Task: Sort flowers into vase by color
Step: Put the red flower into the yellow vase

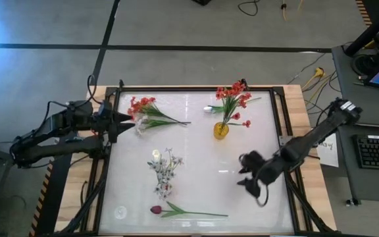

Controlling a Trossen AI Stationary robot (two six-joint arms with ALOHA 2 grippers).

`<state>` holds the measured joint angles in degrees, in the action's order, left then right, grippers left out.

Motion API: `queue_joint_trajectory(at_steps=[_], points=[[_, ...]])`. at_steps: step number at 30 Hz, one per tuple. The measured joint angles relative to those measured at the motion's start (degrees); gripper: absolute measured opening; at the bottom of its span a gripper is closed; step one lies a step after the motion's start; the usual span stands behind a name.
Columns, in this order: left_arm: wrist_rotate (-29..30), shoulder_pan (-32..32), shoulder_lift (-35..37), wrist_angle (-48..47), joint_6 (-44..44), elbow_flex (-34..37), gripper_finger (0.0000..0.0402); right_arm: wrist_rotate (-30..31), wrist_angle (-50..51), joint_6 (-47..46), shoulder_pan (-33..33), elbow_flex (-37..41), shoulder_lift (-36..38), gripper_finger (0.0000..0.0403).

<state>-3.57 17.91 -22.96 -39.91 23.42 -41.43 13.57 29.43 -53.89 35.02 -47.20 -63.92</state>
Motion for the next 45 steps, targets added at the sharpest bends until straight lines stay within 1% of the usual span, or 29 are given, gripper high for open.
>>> queue_joint_trajectory(at_steps=[2, 6, 11, 20, 23, 29, 36, 40, 45], points=[[0.0, 0.0, 0.0, 0.8, 0.0, -0.1, 0.0207, 0.0, -4.5, 3.5, 0.5, -0.5, -4.7, 0.0246], [0.0, 0.0, 0.1, 1.1, 0.5, -1.3, 0.0207, 0.2, -9.7, 6.9, 0.2, -2.6, -13.0, 0.0242], [-0.4, 0.0, 0.2, 1.5, 0.0, -1.7, 0.0207, 0.6, -14.9, 7.7, 0.1, -7.2, -21.8, 0.0242], [-0.4, 0.0, 0.2, 2.2, -0.7, -1.6, 0.0207, 0.6, -14.9, 20.0, 0.1, -21.1, -36.2, 0.0235], [-0.5, 0.0, 0.2, 3.4, -0.7, -1.6, 0.0207, 0.6, -14.8, 21.7, 0.1, -25.4, -40.5, 0.0235], [-0.5, 0.0, 0.3, 3.9, -0.2, -1.6, 0.0207, 1.7, -14.9, 22.6, 0.1, -32.9, -47.6, 0.0230], [-0.5, 0.0, 0.2, 3.9, -0.2, -1.6, 0.0207, 1.6, -14.6, 23.1, -0.4, -40.0, -55.2, 0.0226], [-0.5, 0.0, 0.2, 3.9, -0.2, -1.6, 0.0207, 1.5, -14.5, 23.1, -1.1, -41.9, -57.2, 0.0226], [-0.5, 0.0, 0.2, 3.9, -0.4, -1.6, 0.0208, 1.4, -15.0, 25.2, -2.2, -42.2, -57.3, 0.0226]])
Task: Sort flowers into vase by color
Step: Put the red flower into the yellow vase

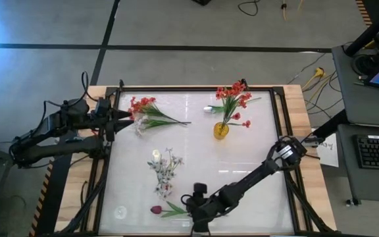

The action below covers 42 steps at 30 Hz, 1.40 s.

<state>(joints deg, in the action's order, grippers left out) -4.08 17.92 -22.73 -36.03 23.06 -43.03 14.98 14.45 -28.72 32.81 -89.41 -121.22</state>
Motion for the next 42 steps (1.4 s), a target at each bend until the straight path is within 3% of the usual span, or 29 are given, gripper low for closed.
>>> queue_joint_trajectory(at_steps=[8, 16, 19, 25, 34, 42], points=[[0.2, 0.0, -0.1, 0.0, 0.0, 0.0, 0.0208, -0.8, -2.7, 6.3, -0.6, 0.1, -0.6, 0.0226], [0.4, 0.0, -0.1, 0.0, 0.0, 0.0, 0.0208, -10.1, -10.6, 7.0, -2.5, -0.1, -4.4, 0.0226], [0.5, 0.0, -0.1, 0.0, 0.0, 0.0, 0.0208, -10.6, -10.1, 9.3, -2.9, 0.0, -4.4, 0.0218], [0.5, 0.0, -0.1, 0.0, 0.0, 0.0, 0.0208, -10.5, -8.8, 13.2, -3.7, 0.0, -4.4, 0.0164], [0.5, 0.0, -0.1, 0.0, 0.0, 0.0, 0.0208, -10.3, -9.4, 16.1, -4.1, 0.1, -5.9, 0.0022], [0.5, 0.0, -0.1, 0.0, 0.0, 0.0, 0.0208, -10.6, -7.2, 18.2, -3.8, 0.3, -3.5, 0.0014]])
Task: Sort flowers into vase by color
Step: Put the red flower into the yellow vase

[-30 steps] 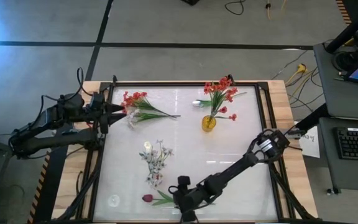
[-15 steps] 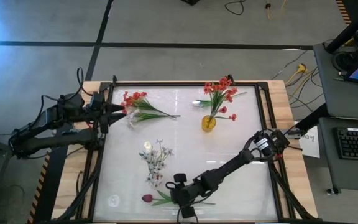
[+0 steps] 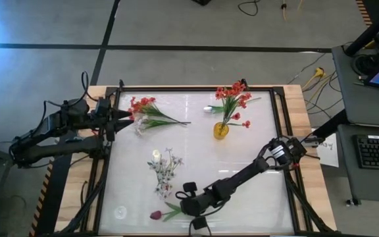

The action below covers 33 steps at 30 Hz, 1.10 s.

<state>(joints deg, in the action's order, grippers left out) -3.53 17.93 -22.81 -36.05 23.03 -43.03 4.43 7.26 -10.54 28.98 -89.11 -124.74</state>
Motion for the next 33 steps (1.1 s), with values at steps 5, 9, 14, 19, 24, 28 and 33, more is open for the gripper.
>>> queue_joint_trajectory(at_steps=[5, 9, 14, 19, 24, 28, 33], points=[[0.0, 0.0, 0.0, 0.0, 0.0, 0.0, 0.0207, -0.5, 3.7, 3.2, 1.6, 0.4, 5.7, 0.0013], [0.0, 0.0, 0.0, 0.0, 0.0, 0.0, 0.0207, 0.6, 2.3, 6.9, 3.2, 1.7, 11.3, 0.0013], [0.0, 0.0, 0.0, 0.0, 0.0, 0.0, 0.0207, 3.1, -5.0, 13.8, 3.9, 6.2, 19.0, 0.0012], [0.0, 0.0, 0.0, 0.1, 0.0, 0.0, 0.0207, 6.2, -23.2, 21.8, 3.1, 17.8, 27.3, 0.0012], [0.0, 0.0, 0.0, 0.3, -0.5, 0.0, 0.0207, 16.4, -44.4, 33.0, 2.0, 30.4, 33.9, 0.0012], [1.1, 0.1, 0.0, 0.4, -2.3, 0.0, 0.0207, 17.3, -61.8, 39.4, -0.9, 38.6, 36.5, 0.0012], [3.3, 0.1, 0.0, 1.2, -2.4, 0.0, 0.0207, 18.3, -77.1, 40.2, -7.3, 44.8, 37.3, 0.0012]])
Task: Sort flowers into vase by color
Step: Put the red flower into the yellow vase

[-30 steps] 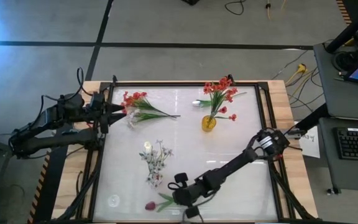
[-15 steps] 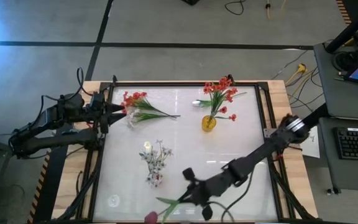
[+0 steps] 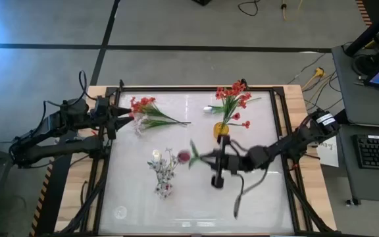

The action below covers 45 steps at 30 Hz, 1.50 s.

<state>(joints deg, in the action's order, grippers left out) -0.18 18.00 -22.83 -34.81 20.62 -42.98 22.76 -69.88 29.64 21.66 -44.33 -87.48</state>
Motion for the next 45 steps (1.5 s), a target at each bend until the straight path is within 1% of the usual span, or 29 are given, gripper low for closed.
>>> queue_joint_trajectory(at_steps=[4, 10, 16, 20, 25, 30, 36, 42, 45], points=[[0.0, 0.0, 0.0, 0.8, 0.0, 0.0, 0.0207, 0.8, -4.1, 1.8, -4.6, 1.6, 0.0, 0.0012], [0.1, 0.0, 0.0, 1.9, -0.7, 0.0, 0.0207, 7.4, -9.9, 4.2, -10.0, 3.4, 0.0, 0.0012], [1.2, 0.0, 0.0, 4.1, -0.8, 0.0, 0.0207, 7.9, -20.2, 2.3, -14.1, 8.7, 0.0, 0.0011], [1.2, 0.0, -0.2, 6.1, -0.5, 0.0, 0.0207, 9.9, -20.1, 0.7, -16.0, 10.4, 0.4, 0.0011], [1.2, 0.0, -1.2, 9.9, -0.4, 0.0, 0.0207, 9.9, -20.1, 1.1, -17.4, 11.5, 0.4, 0.0011], [1.2, 0.0, -3.8, 13.1, -1.6, 0.0, 0.0207, 10.3, -20.1, 2.4, -18.8, 11.9, 0.4, 0.0011], [1.3, 0.0, -7.6, 16.7, -4.5, 0.0, 0.0207, 10.3, -20.1, 0.0, -20.8, 11.9, 0.4, 0.0011], [1.3, 0.0, -10.2, 18.4, -7.6, 0.0, 0.0207, 10.1, -20.1, -1.9, -20.8, 11.9, 0.6, 0.0012], [1.2, 0.0, -11.1, 20.0, -10.1, 0.0, 0.0207, 8.3, -20.1, -4.9, -19.6, 11.9, 1.4, 0.0012]])
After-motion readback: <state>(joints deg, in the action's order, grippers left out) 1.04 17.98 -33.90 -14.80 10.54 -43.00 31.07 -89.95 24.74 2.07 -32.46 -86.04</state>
